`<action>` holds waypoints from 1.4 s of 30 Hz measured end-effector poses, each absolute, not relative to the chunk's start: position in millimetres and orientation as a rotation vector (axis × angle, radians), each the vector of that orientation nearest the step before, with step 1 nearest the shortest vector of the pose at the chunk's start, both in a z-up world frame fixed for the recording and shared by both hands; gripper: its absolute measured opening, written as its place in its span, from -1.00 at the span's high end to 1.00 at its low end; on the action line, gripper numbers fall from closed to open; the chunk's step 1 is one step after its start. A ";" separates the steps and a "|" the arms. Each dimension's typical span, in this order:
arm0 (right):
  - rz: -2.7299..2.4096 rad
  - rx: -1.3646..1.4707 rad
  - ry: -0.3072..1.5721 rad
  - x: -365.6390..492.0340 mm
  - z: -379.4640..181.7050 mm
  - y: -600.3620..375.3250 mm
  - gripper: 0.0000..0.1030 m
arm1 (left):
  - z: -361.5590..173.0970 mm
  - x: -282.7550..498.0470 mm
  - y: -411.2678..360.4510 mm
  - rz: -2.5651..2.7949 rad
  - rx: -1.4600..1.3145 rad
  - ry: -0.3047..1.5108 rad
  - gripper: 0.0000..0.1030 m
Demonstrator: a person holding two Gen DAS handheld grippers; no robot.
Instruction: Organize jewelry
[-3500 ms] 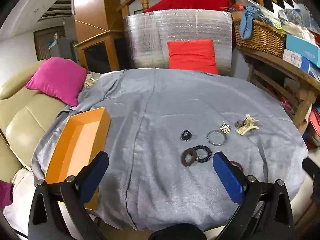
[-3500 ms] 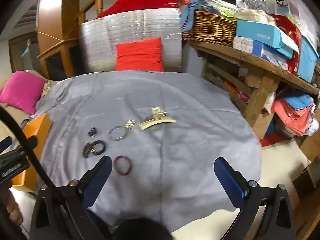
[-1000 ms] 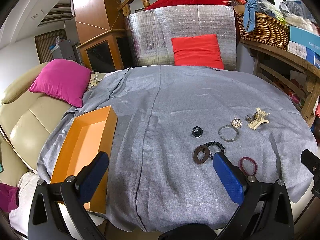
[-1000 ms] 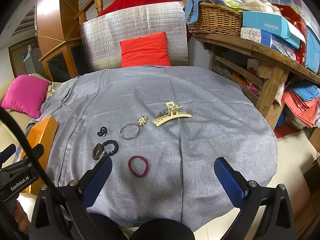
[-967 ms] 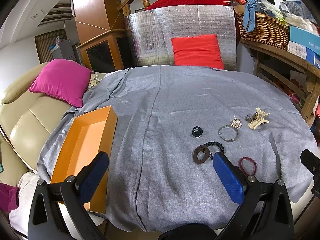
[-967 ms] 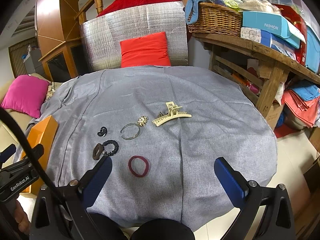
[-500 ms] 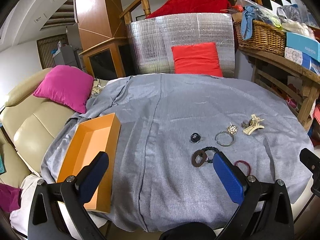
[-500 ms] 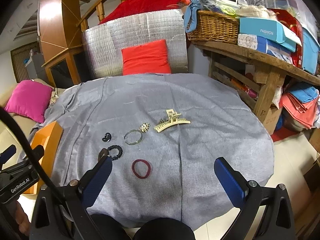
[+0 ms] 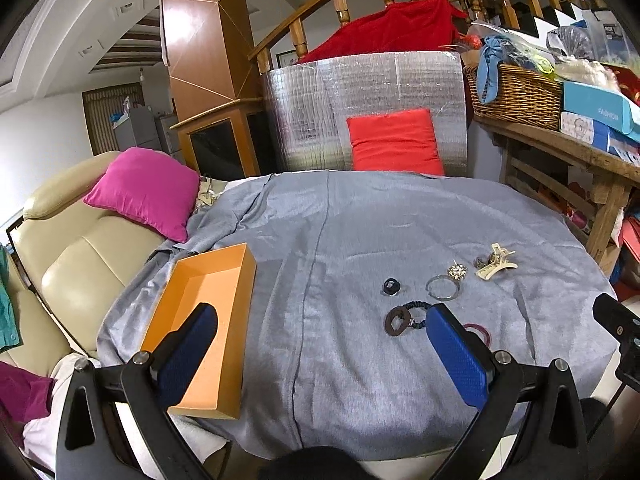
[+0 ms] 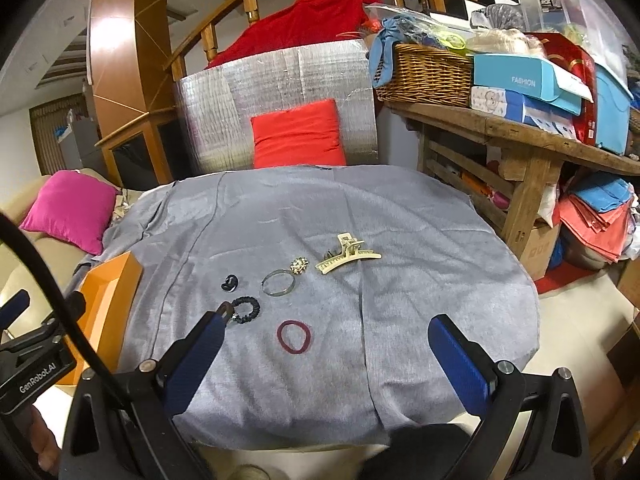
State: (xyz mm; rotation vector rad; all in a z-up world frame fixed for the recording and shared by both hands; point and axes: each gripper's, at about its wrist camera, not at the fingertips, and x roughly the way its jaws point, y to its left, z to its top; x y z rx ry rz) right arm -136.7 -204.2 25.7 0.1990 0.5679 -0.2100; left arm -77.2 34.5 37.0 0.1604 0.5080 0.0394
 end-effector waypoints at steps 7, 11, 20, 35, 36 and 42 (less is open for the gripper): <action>-0.211 0.204 0.574 -133.6 33.3 -221.7 -1.00 | 35.1 -57.5 26.6 -0.019 0.137 0.542 -1.00; -0.238 0.263 0.586 -106.5 24.3 -259.8 -1.00 | 7.0 -2.0 16.8 -0.110 0.095 0.689 -1.00; -0.138 0.507 0.688 20.5 -43.8 -336.4 -0.84 | -59.1 114.5 17.0 -0.090 0.004 0.848 -1.00; -0.236 0.601 0.906 164.5 -133.6 -341.5 -0.13 | -106.3 188.8 24.9 -0.099 0.085 0.874 -1.00; -0.242 0.603 0.904 165.8 -133.9 -342.4 -0.07 | -105.8 187.4 26.1 -0.112 0.092 0.871 -1.00; -0.240 0.611 0.953 178.1 -142.9 -339.1 0.06 | -107.3 184.3 38.9 -0.174 0.045 0.902 -1.00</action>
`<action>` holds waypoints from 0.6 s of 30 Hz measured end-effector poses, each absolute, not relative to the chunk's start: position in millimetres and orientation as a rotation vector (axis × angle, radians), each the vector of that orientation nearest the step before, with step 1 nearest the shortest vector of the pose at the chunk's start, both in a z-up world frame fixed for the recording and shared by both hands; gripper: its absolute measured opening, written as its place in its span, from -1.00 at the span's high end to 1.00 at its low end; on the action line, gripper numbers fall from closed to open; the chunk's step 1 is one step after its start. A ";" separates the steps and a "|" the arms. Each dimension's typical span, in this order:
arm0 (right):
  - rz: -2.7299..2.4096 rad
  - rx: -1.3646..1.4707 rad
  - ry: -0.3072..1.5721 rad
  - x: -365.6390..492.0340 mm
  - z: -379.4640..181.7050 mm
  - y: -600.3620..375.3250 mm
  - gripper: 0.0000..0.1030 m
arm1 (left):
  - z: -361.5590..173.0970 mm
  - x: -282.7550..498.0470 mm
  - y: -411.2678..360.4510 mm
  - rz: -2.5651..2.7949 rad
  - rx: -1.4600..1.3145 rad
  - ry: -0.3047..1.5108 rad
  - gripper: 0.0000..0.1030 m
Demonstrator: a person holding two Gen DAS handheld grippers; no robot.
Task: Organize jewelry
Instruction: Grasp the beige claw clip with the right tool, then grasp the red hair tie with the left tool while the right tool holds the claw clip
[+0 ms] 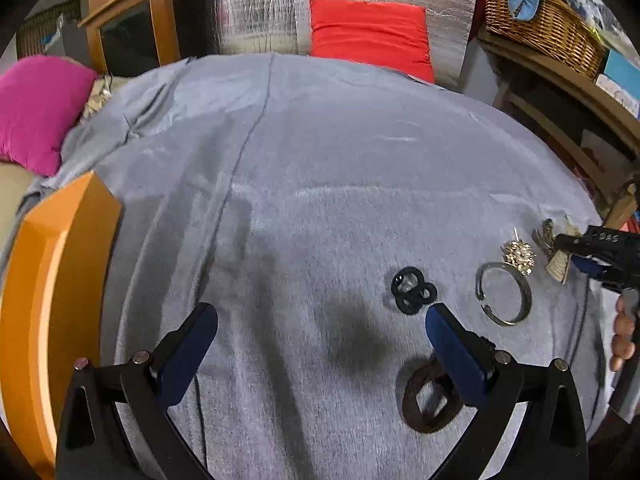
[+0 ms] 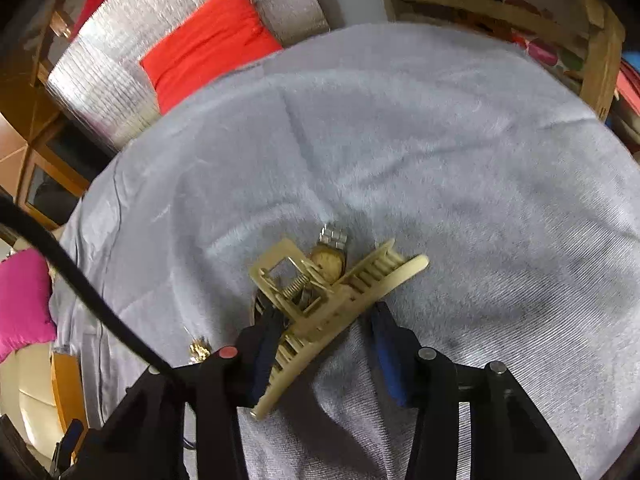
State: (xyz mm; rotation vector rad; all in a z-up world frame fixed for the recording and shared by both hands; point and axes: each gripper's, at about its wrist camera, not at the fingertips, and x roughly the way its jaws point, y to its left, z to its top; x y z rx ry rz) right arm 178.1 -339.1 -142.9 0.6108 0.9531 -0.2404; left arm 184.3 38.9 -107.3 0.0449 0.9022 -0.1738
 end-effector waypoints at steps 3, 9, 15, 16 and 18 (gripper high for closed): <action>-0.234 0.599 0.918 177.6 -138.9 -337.1 0.04 | -106.6 180.7 36.3 -0.234 0.041 0.919 -1.00; -0.217 0.509 0.896 177.2 -131.5 -328.5 0.51 | -103.0 162.1 17.0 -0.338 0.086 0.883 -1.00; -0.153 0.554 0.841 155.5 -119.4 -347.4 0.88 | -91.9 133.3 -16.0 -0.490 0.174 0.797 -1.00; -0.144 0.553 0.829 151.2 -117.4 -350.2 0.88 | -91.1 130.7 -20.0 -0.508 0.182 0.793 -1.00; -0.138 0.541 0.818 143.9 -113.4 -354.5 0.88 | -92.5 126.8 -32.9 -0.540 0.211 0.789 -1.00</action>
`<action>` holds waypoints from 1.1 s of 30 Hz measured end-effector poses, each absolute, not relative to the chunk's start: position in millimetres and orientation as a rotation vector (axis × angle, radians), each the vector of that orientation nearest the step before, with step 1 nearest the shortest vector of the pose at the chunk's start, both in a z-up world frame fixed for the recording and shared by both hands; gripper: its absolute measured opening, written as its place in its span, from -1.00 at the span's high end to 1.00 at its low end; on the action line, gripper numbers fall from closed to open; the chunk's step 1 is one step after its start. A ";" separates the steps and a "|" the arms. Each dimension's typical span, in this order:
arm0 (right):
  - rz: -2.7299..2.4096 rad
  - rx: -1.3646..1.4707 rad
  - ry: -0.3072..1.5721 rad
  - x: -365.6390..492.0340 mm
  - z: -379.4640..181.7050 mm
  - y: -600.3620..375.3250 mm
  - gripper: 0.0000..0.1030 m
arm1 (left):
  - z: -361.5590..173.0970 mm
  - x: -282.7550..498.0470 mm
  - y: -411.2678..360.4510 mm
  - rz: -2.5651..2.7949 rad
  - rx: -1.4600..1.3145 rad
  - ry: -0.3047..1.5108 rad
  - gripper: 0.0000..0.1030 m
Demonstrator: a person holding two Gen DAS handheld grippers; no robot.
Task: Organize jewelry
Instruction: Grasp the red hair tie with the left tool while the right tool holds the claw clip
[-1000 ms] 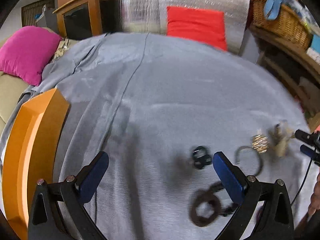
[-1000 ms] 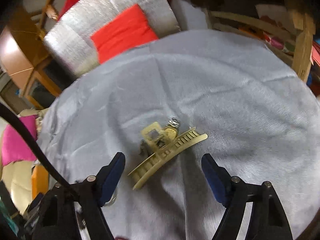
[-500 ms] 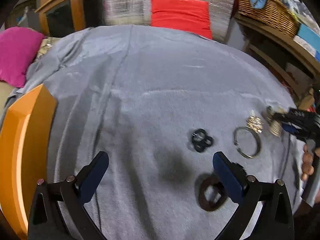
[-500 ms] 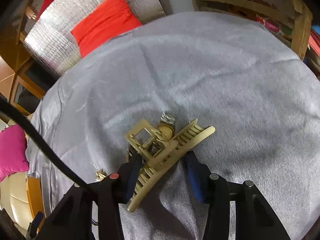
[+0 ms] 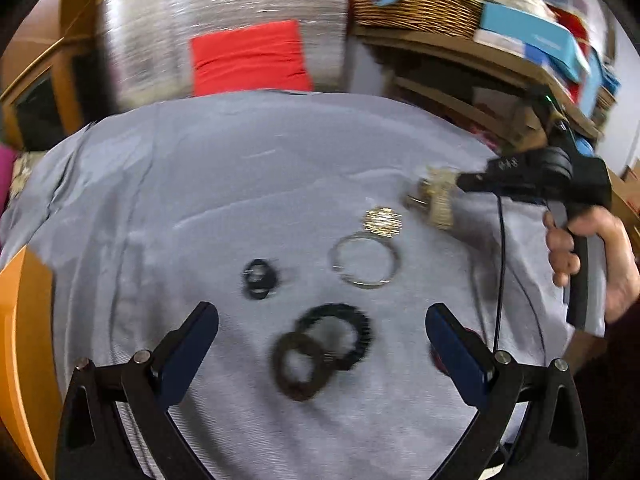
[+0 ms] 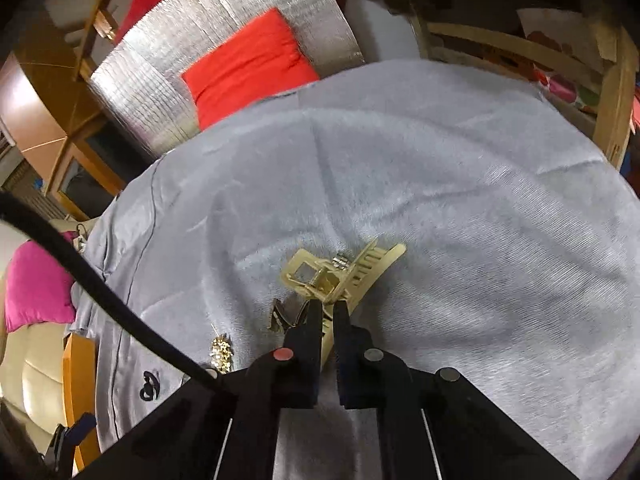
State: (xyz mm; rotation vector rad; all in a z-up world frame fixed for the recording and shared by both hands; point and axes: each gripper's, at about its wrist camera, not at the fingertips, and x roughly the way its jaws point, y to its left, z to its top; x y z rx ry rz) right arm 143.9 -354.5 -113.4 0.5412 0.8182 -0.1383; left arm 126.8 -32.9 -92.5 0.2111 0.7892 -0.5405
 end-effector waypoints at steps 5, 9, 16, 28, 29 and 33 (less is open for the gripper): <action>-0.115 0.575 0.834 134.2 -116.1 -366.1 0.88 | -99.3 120.5 -54.2 -0.580 0.249 0.812 -1.00; -0.087 0.659 0.807 136.8 -113.7 -375.8 0.00 | -103.4 109.9 -67.1 -0.608 0.316 0.818 -1.00; -0.093 0.623 0.820 165.9 -116.7 -360.2 -0.14 | -102.8 95.3 -67.7 -0.608 0.400 0.785 -0.93; -0.183 0.624 0.920 189.2 -146.6 -359.9 0.44 | -107.1 108.5 -40.9 -0.625 0.337 0.825 -0.34; -0.173 0.630 0.910 186.1 -145.6 -363.0 0.44 | -107.2 109.1 -41.0 -0.642 0.326 0.830 -0.29; -0.117 0.700 0.854 166.6 -134.5 -387.6 0.44 | -106.2 109.1 -46.9 -0.697 0.303 0.830 -0.28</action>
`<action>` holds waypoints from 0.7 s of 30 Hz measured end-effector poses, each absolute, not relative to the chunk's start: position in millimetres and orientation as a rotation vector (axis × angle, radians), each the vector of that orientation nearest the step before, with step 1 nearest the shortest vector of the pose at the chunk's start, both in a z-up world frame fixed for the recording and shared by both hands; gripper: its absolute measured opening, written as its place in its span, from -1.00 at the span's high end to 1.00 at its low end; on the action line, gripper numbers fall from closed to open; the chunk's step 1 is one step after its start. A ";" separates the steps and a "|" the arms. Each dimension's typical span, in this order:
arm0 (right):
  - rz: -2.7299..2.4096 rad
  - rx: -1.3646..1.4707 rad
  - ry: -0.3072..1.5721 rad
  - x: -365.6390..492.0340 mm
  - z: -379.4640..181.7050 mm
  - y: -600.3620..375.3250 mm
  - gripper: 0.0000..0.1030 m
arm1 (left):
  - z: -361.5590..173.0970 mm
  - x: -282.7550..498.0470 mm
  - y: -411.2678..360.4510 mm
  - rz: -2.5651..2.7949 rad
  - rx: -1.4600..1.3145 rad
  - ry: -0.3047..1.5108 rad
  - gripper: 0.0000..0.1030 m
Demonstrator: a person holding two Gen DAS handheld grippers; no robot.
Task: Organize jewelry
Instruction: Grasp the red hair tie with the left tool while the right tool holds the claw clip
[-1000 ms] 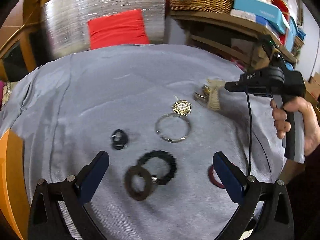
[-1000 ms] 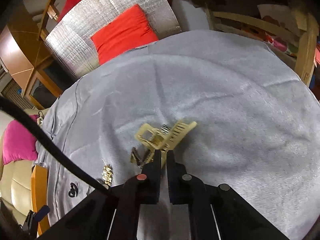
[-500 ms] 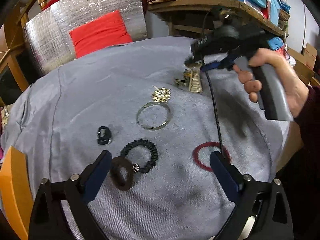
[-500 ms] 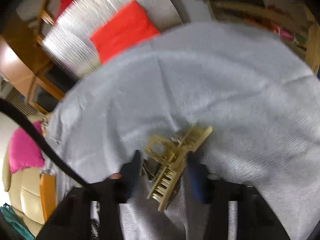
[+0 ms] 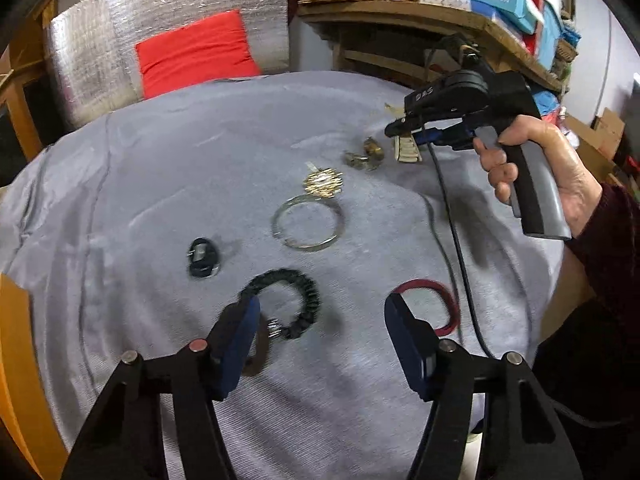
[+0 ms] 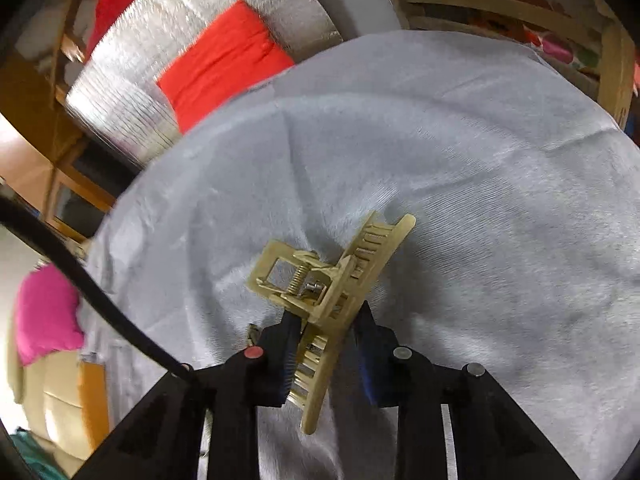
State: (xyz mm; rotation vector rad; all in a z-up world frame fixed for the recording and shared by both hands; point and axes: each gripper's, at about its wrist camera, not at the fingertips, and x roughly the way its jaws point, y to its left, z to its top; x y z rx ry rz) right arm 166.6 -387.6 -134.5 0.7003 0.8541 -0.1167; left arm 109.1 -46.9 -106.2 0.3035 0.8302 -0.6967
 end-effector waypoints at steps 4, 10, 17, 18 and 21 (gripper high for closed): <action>-0.094 0.668 0.789 144.1 -119.6 -404.2 0.44 | -109.1 102.6 -65.5 -0.784 0.300 0.843 -0.27; -0.090 0.681 0.777 125.3 -114.3 -420.4 0.44 | -123.2 94.5 -99.8 -0.878 0.336 0.903 -0.24; -0.068 0.710 0.764 120.2 -111.6 -424.1 0.44 | -142.0 100.3 -118.7 -0.858 0.328 0.972 0.15; -0.061 0.708 0.761 120.0 -110.1 -422.7 0.44 | -143.0 100.7 -120.6 -0.858 0.326 0.970 0.18; -0.052 0.710 0.752 118.9 -107.0 -421.4 0.44 | -142.7 101.8 -122.5 -0.849 0.313 0.959 0.58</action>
